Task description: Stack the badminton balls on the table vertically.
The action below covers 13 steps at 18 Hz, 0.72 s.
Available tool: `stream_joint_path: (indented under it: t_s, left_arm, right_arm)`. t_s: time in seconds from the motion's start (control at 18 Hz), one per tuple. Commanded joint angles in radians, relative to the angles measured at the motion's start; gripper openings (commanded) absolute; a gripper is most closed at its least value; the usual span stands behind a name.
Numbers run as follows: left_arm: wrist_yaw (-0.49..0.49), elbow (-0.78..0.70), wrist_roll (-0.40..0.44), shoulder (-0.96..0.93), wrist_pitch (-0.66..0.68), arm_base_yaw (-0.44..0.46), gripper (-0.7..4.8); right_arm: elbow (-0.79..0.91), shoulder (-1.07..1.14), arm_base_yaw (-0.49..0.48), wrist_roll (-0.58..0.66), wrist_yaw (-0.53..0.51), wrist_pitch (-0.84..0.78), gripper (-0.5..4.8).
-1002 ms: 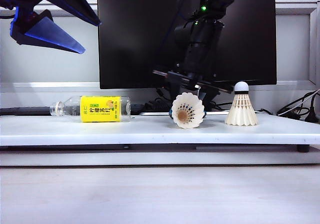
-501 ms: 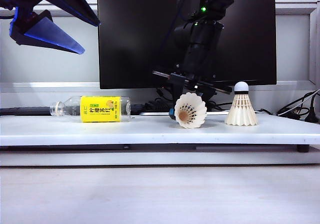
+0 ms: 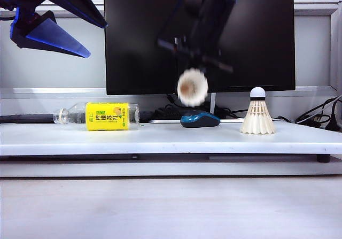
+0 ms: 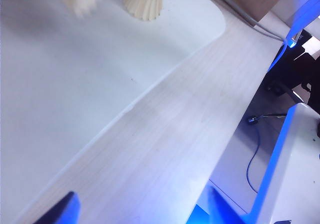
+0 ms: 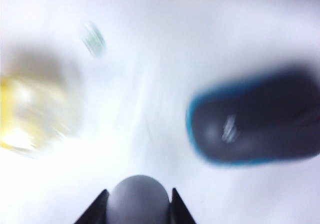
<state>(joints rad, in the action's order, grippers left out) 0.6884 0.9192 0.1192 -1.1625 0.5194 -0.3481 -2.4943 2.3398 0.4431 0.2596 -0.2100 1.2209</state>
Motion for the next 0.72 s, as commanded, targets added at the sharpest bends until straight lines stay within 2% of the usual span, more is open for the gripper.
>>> stream_joint_path:
  t_s: [0.06,0.28,0.72]
  left_arm:
    - [0.003,0.003,0.004,0.004,-0.005,0.0,3.41]
    - [0.003,0.003,0.004,0.003,-0.005,0.0,3.41]
    - [0.004,0.003,0.005,0.004,-0.005,0.0,3.41]
  right_arm:
    - [-0.16,-0.026,0.002,-0.074,0.069,0.035,1.42]
    - [-0.254,-0.095,0.002,-0.108,0.155,0.035,1.38]
    - [-0.266,-0.343,0.001,-0.156,0.374,0.039,1.38]
